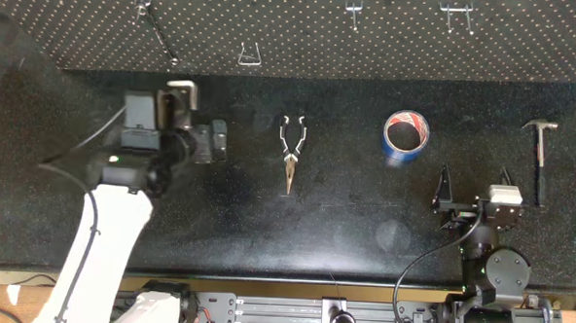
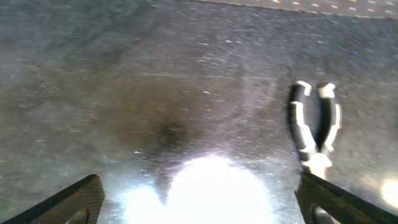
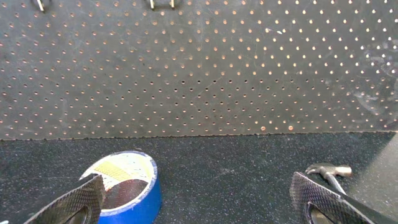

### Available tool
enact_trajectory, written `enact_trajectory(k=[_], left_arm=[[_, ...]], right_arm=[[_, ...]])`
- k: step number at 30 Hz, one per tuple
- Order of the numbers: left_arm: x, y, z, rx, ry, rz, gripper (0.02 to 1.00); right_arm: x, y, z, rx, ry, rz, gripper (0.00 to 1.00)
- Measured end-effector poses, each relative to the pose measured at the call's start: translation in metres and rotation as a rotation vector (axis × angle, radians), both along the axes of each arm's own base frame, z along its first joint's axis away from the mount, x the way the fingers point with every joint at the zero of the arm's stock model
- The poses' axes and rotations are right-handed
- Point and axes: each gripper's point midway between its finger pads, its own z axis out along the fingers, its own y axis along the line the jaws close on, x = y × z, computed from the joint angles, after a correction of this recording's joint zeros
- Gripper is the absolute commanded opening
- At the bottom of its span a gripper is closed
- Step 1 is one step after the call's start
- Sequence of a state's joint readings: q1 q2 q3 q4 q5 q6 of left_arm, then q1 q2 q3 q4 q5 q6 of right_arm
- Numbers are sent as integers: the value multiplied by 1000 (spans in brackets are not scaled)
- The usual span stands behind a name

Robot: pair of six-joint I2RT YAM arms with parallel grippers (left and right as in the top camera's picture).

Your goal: Place Tools Onto Pegboard

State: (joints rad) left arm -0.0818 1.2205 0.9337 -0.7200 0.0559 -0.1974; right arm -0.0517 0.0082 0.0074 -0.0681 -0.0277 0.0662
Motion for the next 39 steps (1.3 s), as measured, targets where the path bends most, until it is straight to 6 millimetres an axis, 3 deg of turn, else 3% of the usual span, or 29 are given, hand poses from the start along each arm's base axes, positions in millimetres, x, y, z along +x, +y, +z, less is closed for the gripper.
enact_trajectory(k=[1,2,4,6,8,12,15,24,32,39], left_arm=[[4,-42,-6,15,-2,-20,996],[-6,-102,-31,-5,56,-101,996],[7,-139,-59,-59,67,-98,998],[-3,-157,-98,-73,181,-119,996],[12,-167,-101,-79,192,-110,998],[33,-167,-88,-6,206,-107,998],[36,-154,-79,33,252,-90,998],[33,-153,-114,94,342,-168,998],[42,-159,-119,76,320,-171,998],[50,-149,-121,79,320,-141,998]], right_arm=[[0,0,0,0,0,0,969],[0,0,0,0,0,0,969],[0,0,0,0,-1,0,969],[0,0,0,0,-1,0,969],[0,0,0,0,-1,0,969],[0,0,0,0,-1,0,969],[0,0,0,0,-1,0,969],[0,0,0,0,-1,0,969],[0,0,0,0,-1,0,969],[0,0,0,0,-1,0,969]])
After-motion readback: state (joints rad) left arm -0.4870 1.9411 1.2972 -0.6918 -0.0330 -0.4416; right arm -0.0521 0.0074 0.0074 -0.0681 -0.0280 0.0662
